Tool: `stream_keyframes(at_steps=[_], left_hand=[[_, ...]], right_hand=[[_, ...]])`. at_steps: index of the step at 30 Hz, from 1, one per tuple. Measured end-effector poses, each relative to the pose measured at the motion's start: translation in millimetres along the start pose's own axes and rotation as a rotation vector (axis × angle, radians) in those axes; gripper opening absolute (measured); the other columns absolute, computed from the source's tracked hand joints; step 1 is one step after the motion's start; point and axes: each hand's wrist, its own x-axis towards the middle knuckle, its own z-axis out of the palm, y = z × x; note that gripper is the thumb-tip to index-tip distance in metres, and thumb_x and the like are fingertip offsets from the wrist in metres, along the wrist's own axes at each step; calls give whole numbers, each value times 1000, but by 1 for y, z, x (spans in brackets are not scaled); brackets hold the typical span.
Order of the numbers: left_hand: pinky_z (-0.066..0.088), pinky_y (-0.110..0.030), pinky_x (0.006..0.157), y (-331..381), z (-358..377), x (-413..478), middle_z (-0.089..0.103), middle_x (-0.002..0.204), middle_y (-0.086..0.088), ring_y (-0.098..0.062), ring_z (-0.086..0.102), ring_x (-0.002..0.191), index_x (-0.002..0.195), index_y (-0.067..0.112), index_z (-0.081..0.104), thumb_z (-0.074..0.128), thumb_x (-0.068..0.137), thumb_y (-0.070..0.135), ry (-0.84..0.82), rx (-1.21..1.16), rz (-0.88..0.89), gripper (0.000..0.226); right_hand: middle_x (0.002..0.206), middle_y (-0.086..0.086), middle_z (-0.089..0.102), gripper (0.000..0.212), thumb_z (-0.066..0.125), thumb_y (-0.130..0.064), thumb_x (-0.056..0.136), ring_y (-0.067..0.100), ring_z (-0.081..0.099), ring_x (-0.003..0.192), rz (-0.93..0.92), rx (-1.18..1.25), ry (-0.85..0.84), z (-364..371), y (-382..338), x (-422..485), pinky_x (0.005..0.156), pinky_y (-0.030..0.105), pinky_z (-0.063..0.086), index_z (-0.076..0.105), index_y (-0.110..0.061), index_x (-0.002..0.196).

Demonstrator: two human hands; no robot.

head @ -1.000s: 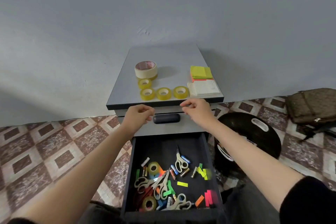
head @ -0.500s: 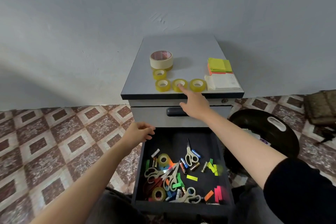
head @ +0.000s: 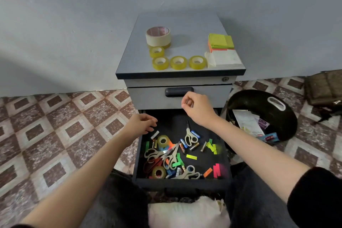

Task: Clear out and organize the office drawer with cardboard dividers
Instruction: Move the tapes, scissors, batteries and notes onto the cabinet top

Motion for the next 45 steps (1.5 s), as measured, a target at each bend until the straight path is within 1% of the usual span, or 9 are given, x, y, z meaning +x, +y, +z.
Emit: stream_keyframes(at_steps=[4,10,15,22,26,33,38,41,45], left_hand=[[44,-16,62,-30,18,-2,63,78,0,-9,56,68,94,10,63,56,92,11,-27,39,-65,7],[45,-17,59,-78,41,13,65,78,-3,-9,57,64,91,10,65,59,90,9,-72,110,-149,7],[47,-18,60,-97,52,38,66,85,-6,-10,60,67,88,12,66,60,89,10,-87,175,-185,6],[42,-8,48,-110,59,70,69,92,-11,-12,60,67,86,8,67,58,88,9,-117,285,-182,9],[44,-20,68,-118,62,79,66,90,-6,-15,60,78,89,14,67,61,87,12,-170,399,-161,6],[49,-35,92,-139,77,75,67,109,-6,-22,61,103,102,10,69,60,87,14,-352,669,-116,18],[52,-36,85,-139,87,84,68,106,-7,-23,61,100,100,12,70,56,87,13,-307,725,-72,19],[51,-31,76,-132,87,92,67,104,-10,-27,61,98,101,11,70,56,86,13,-172,762,-20,21],[46,-32,79,-132,77,102,59,113,-16,-30,58,99,103,5,69,56,86,8,-26,725,-14,21]], right_hand=[[61,-7,53,17,58,-6,84,14,50,64,113,-28,-81,17,32,-31,68,29,45,57,-18,72],[63,-8,55,27,60,-5,84,4,48,60,238,-39,-202,36,72,-48,66,24,42,56,-24,64],[60,-12,52,10,61,-5,84,1,47,57,315,-40,-261,49,91,-40,60,19,37,66,-4,76],[65,-12,53,13,62,-5,84,2,48,60,357,-36,-319,70,101,-22,58,19,39,65,-13,74],[66,-12,53,10,63,-6,85,3,50,63,378,-36,-367,78,105,-18,68,27,48,67,-10,77],[69,-8,58,12,62,-4,84,3,50,58,408,6,-367,78,106,-5,59,21,47,67,-13,77],[73,-5,57,8,63,-6,85,3,50,58,420,15,-380,77,109,-3,56,17,43,67,-12,80],[74,-5,57,9,63,-7,86,2,49,59,408,12,-387,76,111,-2,55,17,42,66,-13,80],[70,-7,56,14,62,-6,85,3,49,58,411,15,-395,74,112,0,54,18,41,64,-15,76]])
